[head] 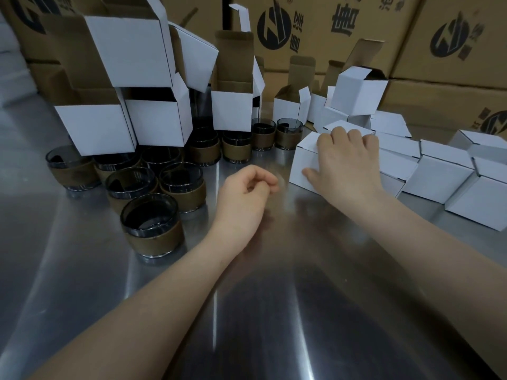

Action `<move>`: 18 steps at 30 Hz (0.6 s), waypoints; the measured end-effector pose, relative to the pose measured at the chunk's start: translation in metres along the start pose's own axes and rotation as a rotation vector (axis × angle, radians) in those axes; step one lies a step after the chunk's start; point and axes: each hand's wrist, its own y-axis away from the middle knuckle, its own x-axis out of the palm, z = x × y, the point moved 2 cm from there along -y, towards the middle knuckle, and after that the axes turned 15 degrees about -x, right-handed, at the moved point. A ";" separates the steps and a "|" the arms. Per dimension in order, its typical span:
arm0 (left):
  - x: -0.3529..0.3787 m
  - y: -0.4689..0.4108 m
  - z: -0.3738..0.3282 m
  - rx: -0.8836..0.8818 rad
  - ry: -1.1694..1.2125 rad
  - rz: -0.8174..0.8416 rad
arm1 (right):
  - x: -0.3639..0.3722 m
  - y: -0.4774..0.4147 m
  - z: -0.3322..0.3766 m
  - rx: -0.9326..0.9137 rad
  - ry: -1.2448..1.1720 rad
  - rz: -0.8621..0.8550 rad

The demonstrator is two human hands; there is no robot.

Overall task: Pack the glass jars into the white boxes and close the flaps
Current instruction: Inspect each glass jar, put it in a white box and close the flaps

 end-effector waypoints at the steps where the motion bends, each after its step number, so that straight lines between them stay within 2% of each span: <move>1: 0.000 0.000 0.000 -0.003 -0.002 0.007 | 0.001 0.000 -0.002 0.009 0.006 0.012; 14: -0.001 0.001 0.000 -0.040 0.007 0.020 | 0.003 -0.013 -0.010 0.165 0.029 0.137; 18: -0.002 0.001 0.000 -0.045 -0.005 0.013 | 0.000 -0.022 0.004 0.157 -0.053 0.060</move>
